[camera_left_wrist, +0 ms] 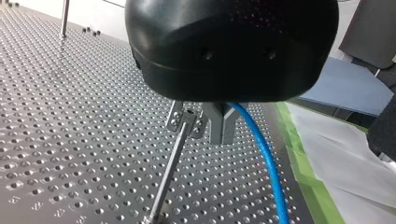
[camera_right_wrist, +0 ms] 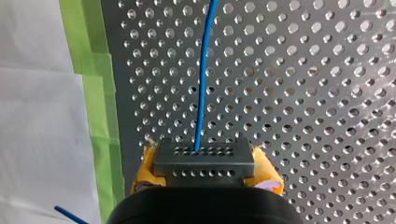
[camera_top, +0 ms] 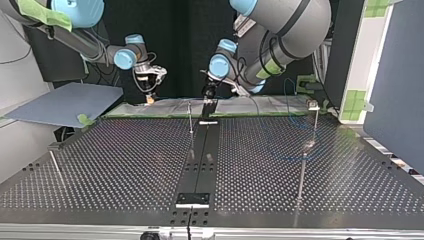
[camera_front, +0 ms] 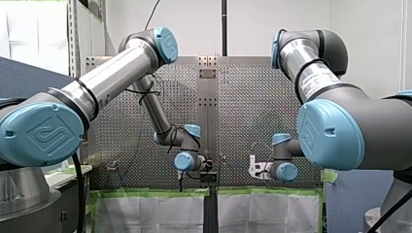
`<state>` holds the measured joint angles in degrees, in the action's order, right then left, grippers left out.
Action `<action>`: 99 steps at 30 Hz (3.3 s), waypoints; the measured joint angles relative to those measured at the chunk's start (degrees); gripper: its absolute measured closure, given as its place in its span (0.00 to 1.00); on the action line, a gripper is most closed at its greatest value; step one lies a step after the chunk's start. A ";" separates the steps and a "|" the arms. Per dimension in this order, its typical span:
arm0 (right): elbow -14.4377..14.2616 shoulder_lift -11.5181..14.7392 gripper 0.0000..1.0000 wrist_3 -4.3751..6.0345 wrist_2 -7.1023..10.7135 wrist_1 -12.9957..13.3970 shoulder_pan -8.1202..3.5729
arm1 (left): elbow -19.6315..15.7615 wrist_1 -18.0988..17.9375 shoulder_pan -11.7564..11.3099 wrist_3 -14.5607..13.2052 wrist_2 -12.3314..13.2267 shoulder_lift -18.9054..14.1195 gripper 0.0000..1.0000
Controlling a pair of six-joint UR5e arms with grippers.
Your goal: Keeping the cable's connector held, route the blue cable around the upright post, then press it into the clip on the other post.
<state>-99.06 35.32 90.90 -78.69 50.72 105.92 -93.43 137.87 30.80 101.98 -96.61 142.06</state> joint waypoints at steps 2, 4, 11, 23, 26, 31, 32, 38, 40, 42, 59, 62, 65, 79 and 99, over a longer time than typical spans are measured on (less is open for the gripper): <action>0.24 -0.01 1.00 -0.22 0.02 -0.28 -0.17 | 0.31 0.05 -0.02 0.10 0.09 0.00 1.00; 0.43 -0.01 1.00 -0.48 0.02 -0.54 -0.25 | 0.49 0.09 -0.05 0.19 0.12 0.00 1.00; 1.03 -0.02 1.00 -1.99 -0.03 -1.42 -0.29 | 0.66 0.06 -0.21 0.25 0.15 0.00 1.00; 2.43 -0.02 1.00 -2.99 0.80 -2.10 -0.19 | 1.63 -0.45 -1.18 3.09 2.36 0.00 1.00; 2.90 -0.02 1.00 -3.00 0.94 -2.31 -0.08 | 2.08 -0.47 -1.47 3.96 3.01 -0.01 1.00; 4.03 -0.02 1.00 -2.96 1.06 -3.03 0.00 | 2.92 -0.48 -1.90 5.64 4.19 0.06 1.00; 4.32 -0.03 1.00 -2.89 1.07 -3.15 -0.01 | 3.22 -0.39 -2.01 6.12 4.59 0.20 1.00; 5.84 -0.02 1.00 -2.48 1.43 -3.37 -0.09 | 5.65 1.55 -2.28 7.06 6.61 2.20 1.00; 6.34 -0.02 1.00 -2.35 1.70 -3.40 -0.18 | 6.67 2.53 -2.37 6.57 6.88 3.22 1.00; 6.82 -0.02 1.00 -2.27 1.91 -3.41 -0.29 | 7.60 2.99 -2.48 6.38 7.00 4.09 1.00; 11.10 -0.02 1.00 -1.92 2.70 -4.04 -1.70 | 15.66 6.94 -4.59 7.36 7.41 5.27 1.00; 11.58 -0.03 1.00 -1.88 3.09 -3.99 -2.02 | 16.26 7.04 -4.87 7.44 7.42 5.27 1.00; 11.90 -0.05 1.00 -1.86 3.33 -3.97 -2.30 | 16.47 7.13 -5.09 7.50 7.43 5.27 1.00; 12.55 -0.10 1.00 -1.70 4.86 -3.88 -2.90 | 16.55 7.68 -5.48 7.06 7.36 5.27 1.00; 12.70 -0.19 1.00 -1.59 5.64 -4.13 -2.87 | 16.55 8.57 -6.46 1.11 4.25 5.22 0.01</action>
<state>-86.36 35.13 89.31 -73.06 46.59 103.05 -76.88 146.44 24.34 103.09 -92.35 147.28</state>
